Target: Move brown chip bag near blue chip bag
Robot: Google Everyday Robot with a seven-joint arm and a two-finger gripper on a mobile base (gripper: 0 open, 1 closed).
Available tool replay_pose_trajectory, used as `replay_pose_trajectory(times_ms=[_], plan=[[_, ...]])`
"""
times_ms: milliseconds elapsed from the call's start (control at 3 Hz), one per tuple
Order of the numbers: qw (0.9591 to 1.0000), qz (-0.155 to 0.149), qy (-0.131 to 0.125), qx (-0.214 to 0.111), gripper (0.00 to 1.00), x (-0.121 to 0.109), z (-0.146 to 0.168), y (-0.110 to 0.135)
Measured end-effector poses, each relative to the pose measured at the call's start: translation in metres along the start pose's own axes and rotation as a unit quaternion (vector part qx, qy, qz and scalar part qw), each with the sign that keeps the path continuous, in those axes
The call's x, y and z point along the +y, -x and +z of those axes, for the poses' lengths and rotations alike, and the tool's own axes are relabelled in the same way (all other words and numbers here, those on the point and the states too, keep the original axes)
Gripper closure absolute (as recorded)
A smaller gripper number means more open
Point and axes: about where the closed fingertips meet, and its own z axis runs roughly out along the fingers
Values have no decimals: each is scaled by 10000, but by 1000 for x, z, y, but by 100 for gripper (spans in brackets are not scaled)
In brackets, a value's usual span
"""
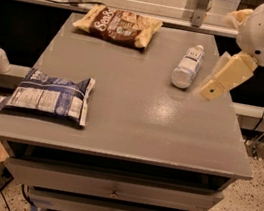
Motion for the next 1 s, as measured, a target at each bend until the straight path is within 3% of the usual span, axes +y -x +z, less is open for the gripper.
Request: replay_pose_trajectory(times_ms=[333, 667, 1000], plan=[[9980, 93, -208, -590, 0, -26, 21, 30], [9930, 205, -311, -1121, 0, -59, 49, 52], [9851, 653, -282, -1563, 0, -90, 87, 57]])
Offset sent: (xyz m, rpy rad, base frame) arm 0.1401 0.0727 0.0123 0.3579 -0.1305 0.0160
